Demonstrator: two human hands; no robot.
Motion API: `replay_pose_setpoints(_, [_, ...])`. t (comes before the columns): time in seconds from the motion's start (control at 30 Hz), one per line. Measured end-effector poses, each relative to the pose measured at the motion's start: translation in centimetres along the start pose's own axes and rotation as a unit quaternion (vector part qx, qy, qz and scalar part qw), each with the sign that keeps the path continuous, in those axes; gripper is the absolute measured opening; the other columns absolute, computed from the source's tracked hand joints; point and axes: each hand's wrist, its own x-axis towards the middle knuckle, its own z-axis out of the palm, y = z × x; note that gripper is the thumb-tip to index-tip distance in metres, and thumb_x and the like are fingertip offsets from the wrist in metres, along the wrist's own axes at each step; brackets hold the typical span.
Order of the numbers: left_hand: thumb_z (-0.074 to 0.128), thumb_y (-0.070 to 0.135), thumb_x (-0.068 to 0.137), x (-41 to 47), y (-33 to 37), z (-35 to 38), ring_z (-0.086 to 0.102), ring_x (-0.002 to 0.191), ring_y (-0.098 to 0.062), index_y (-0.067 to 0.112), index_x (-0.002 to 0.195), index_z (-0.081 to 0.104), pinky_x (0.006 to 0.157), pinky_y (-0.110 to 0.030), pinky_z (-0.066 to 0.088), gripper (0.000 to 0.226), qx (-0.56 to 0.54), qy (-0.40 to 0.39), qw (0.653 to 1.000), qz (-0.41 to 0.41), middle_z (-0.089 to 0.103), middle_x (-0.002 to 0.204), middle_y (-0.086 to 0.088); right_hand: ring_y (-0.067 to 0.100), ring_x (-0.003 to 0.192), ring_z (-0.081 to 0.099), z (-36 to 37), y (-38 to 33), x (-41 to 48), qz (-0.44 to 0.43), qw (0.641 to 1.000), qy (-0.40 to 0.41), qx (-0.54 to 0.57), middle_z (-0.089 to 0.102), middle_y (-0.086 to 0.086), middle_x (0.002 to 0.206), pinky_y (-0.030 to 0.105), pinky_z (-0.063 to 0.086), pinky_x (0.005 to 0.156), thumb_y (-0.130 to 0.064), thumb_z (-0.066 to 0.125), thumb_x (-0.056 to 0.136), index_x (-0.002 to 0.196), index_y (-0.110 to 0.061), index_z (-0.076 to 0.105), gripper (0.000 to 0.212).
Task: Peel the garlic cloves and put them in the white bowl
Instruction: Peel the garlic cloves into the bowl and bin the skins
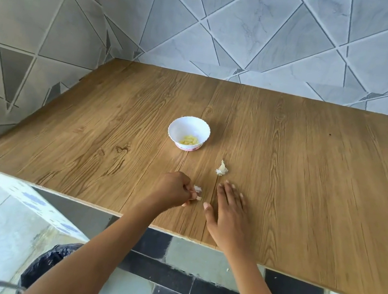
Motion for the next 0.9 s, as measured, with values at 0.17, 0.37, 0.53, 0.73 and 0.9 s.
replay_pose_setpoints(0.17, [0.064, 0.014, 0.084, -0.3, 1.2, 0.6, 0.063, 0.090, -0.021, 0.004, 0.088, 0.067, 0.075, -0.032, 0.051, 0.012, 0.070, 0.031, 0.997, -0.008, 0.067, 0.093, -0.007, 0.021, 0.145, 0.015, -0.5, 0.0, -0.1, -0.024, 0.999, 0.007, 0.032, 0.024, 0.008, 0.155, 0.032, -0.002, 0.116, -0.056, 0.009, 0.090, 0.146, -0.009, 0.033, 0.077])
replay_pose_setpoints(0.37, [0.068, 0.009, 0.086, -1.0, -1.0, -0.8, 0.067, 0.069, -0.014, 0.002, 0.090, 0.069, 0.077, -0.031, 0.058, 0.009, -0.200, -0.053, 0.978, -0.013, 0.070, 0.081, -0.009, 0.015, 0.124, 0.049, -1.7, -0.5, -0.2, -0.046, 0.963, 0.063, 0.258, 0.056, 0.003, 0.132, 0.029, 0.039, 0.105, -0.019, 0.060, 0.092, 0.129, -0.010, 0.056, 0.039])
replay_pose_setpoints(0.53, [0.066, 0.015, 0.088, -1.7, -1.3, -1.5, 0.063, 0.064, -0.007, 0.006, 0.087, 0.070, 0.062, -0.017, 0.053, 0.010, -0.267, -0.072, 0.961, -0.004, 0.066, 0.074, -0.005, -0.014, 0.081, 0.058, -2.5, -2.3, 0.8, -0.032, 0.928, 0.034, 0.370, 0.069, -0.007, 0.099, 0.002, 0.042, 0.070, -0.010, 0.065, 0.088, 0.101, -0.006, 0.071, 0.015])
replay_pose_setpoints(0.73, [0.067, 0.013, 0.086, -1.9, -2.2, -1.5, 0.063, 0.064, -0.013, -0.005, 0.086, 0.068, 0.061, -0.019, 0.053, 0.018, -0.326, -0.054, 0.944, 0.021, 0.067, 0.071, -0.008, -0.007, 0.057, 0.056, -3.1, -3.1, 1.5, 0.065, 0.892, -0.039, 0.446, 0.064, -0.009, 0.070, 0.008, 0.042, 0.056, -0.018, 0.062, 0.091, 0.083, -0.010, 0.068, 0.013])
replay_pose_setpoints(0.9, [0.064, 0.007, 0.087, -2.1, -2.3, -1.5, 0.063, 0.067, -0.010, 0.012, 0.081, 0.070, 0.068, -0.022, 0.054, 0.010, -0.309, -0.045, 0.945, 0.096, 0.069, 0.066, 0.007, 0.003, 0.053, 0.051, -4.5, -3.6, 1.9, 0.238, 0.738, -0.179, 0.605, 0.061, -0.002, 0.066, 0.014, 0.038, 0.047, -0.011, 0.060, 0.091, 0.084, -0.006, 0.068, 0.012])
